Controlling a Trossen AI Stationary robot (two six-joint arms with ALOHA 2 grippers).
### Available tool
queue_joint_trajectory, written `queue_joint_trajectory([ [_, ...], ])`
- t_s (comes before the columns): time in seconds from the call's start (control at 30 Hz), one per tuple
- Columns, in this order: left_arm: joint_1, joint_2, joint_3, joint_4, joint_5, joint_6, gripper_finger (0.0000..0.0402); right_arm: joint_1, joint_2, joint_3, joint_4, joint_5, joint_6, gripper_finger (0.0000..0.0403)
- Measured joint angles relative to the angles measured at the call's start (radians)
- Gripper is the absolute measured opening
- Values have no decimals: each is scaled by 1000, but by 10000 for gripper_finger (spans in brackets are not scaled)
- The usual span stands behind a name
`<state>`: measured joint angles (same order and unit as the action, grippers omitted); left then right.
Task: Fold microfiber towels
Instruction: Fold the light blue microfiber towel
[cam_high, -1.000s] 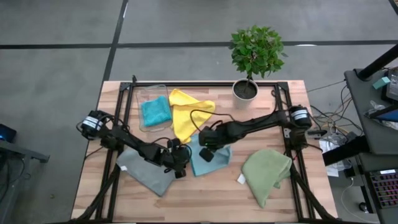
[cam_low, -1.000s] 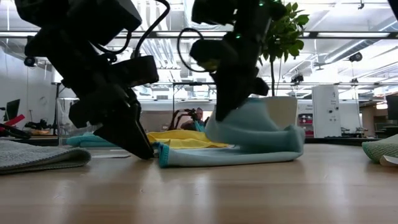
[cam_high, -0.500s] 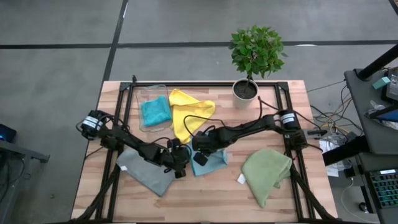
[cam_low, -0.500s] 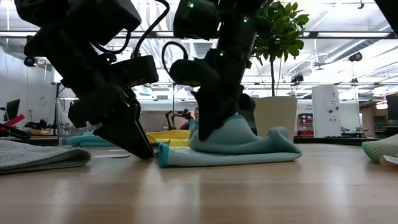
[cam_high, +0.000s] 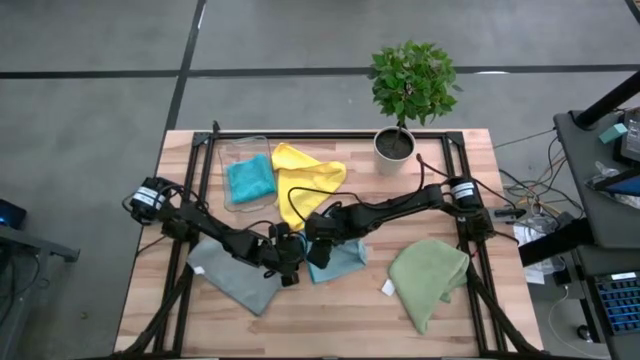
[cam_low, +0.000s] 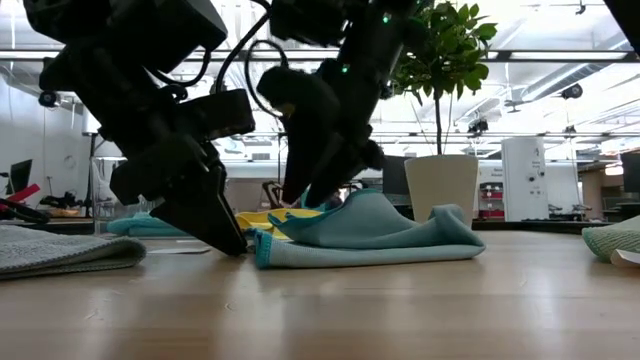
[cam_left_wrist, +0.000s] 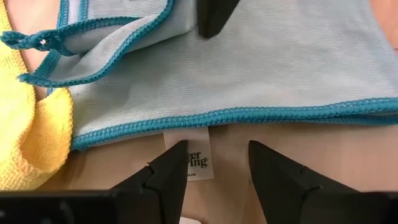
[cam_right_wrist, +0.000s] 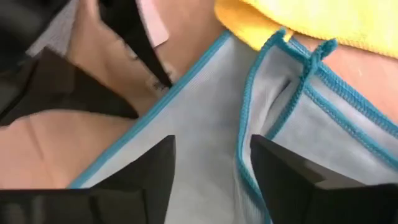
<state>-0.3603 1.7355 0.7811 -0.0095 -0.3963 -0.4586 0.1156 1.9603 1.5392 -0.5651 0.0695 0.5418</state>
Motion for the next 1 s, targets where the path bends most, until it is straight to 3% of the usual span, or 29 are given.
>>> queue_joint_trajectory([
  [0.2,0,0,0,1,10,-4,155,14,-64,-7,-152,21,-99,221],
  [0.37,0,-1,0,1,17,-4,155,20,-115,-44,-293,115,-163,221],
  [0.57,0,-1,0,1,18,-5,155,17,-171,-157,-254,115,-230,221],
  [0.7,0,-1,0,1,18,-5,155,15,-172,-242,-111,113,-257,217],
  [0.83,0,-1,0,2,18,-5,155,15,-172,-308,46,107,-270,190],
  [1.0,0,-1,0,1,18,-5,155,17,-172,-318,111,72,-268,96],
])
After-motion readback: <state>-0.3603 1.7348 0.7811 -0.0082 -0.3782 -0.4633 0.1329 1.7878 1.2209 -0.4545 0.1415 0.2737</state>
